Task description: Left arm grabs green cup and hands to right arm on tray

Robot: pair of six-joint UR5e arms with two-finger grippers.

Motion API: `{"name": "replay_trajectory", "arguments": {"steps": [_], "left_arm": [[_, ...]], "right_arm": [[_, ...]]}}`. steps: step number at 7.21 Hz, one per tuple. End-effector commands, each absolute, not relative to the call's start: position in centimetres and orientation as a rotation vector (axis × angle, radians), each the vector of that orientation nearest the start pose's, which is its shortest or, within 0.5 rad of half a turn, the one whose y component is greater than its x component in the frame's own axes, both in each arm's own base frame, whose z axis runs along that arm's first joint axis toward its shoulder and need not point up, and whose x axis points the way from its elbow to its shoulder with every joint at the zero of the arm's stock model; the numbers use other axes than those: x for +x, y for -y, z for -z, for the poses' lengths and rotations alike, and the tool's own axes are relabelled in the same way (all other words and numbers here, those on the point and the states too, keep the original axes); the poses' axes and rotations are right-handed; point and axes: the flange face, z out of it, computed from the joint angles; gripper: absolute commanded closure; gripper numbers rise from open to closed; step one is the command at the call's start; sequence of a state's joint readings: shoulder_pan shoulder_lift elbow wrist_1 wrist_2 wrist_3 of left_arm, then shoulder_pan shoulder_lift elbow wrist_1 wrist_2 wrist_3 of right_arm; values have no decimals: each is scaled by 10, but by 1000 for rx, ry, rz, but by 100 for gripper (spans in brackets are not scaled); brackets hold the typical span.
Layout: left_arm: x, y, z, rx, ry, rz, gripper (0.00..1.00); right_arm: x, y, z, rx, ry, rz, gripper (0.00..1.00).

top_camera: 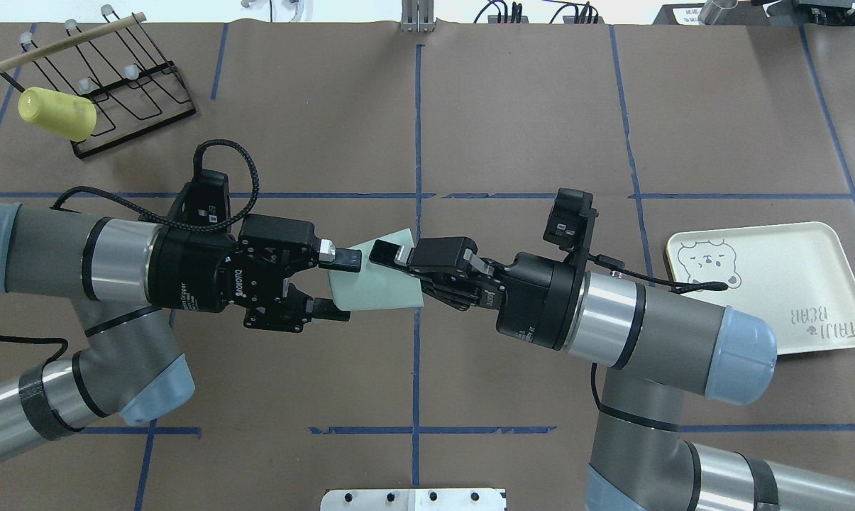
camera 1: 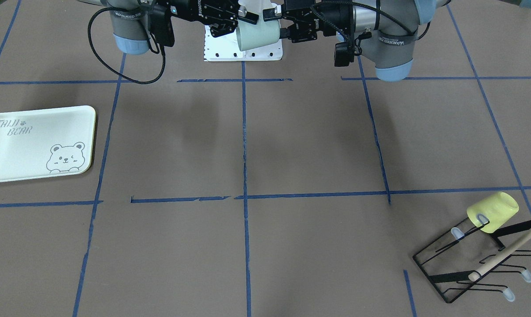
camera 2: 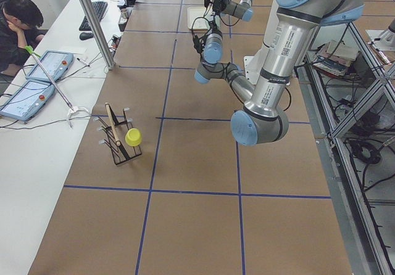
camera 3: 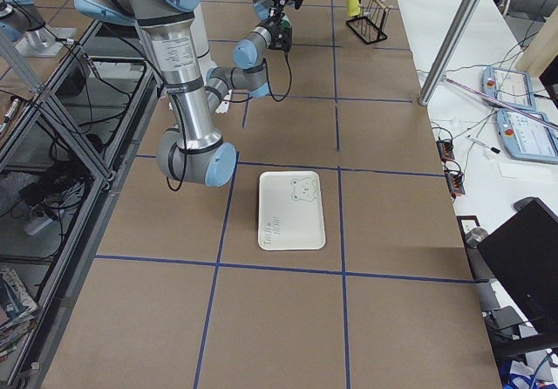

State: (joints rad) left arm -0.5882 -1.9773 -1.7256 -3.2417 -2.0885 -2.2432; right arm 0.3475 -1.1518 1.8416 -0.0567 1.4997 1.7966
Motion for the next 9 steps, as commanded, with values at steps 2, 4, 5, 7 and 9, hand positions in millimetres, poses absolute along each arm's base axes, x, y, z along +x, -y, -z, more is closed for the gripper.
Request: {"name": "replay_trajectory", "arguments": {"steps": [2,4,5,7,9], "left_arm": [[352,398,-205,-266,-2095,274,0],[356,432,-193,-191,-2029,486,0],[362,450,-199,-95,-1923,544,0],[389,481,-228,95,-1550,495,0],[386,503,-259,190,-1290,411,0]], "right_arm": [[-419,301,-165,175,2215,-394,100],[-424,305,-171,176,2154,-408,100],[-430,315,-174,186,2065,-422,100],[-432,357,-185,211,1767,-354,100],[-420,407,-206,220,1444,-294,100]]}}
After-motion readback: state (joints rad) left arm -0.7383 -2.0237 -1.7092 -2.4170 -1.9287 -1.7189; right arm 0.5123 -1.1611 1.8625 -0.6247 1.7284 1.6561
